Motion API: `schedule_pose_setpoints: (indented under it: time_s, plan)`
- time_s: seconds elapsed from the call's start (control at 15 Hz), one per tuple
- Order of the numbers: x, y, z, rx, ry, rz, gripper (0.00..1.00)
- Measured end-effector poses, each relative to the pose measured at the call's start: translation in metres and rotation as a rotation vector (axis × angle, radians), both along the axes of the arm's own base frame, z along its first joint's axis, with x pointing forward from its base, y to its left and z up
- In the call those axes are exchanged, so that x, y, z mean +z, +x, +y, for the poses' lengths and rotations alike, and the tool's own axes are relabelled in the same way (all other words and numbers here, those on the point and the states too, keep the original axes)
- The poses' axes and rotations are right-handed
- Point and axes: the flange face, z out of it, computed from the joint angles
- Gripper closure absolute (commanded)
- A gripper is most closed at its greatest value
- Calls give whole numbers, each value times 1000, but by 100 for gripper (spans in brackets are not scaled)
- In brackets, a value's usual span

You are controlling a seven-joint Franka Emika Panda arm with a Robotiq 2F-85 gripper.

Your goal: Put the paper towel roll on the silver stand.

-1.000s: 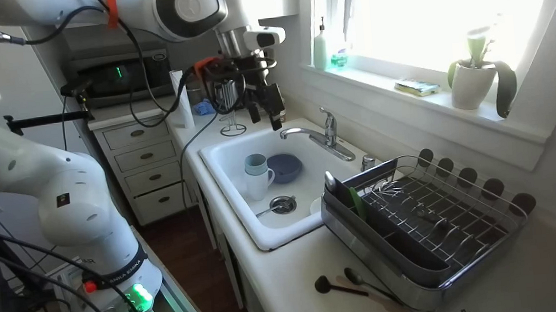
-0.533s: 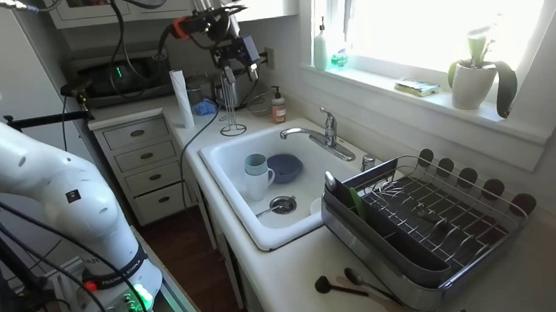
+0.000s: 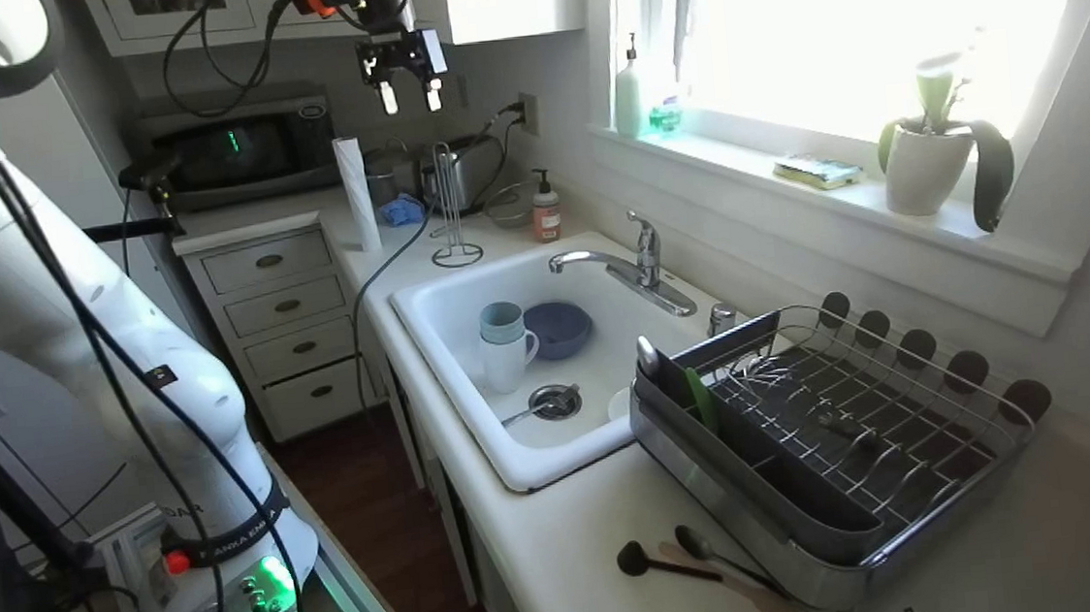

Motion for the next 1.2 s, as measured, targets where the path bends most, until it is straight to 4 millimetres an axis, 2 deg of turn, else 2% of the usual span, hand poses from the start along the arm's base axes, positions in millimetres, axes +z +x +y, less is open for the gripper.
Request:
schedule_pose_setpoints:
  time_s: [0.2, 0.47, 0.53, 0.6, 0.93, 1.2]
  plan:
    - [2, 6, 64, 137, 10, 66, 0]
    - [-7, -2, 146, 307, 7, 180, 0]
    - [-10, -4, 166, 357, 7, 197, 0]
    - [-12, -5, 176, 369, 8, 201, 0]
    - [-12, 0, 166, 346, 8, 200, 0]
    - [-12, 0, 167, 348, 7, 201, 0]
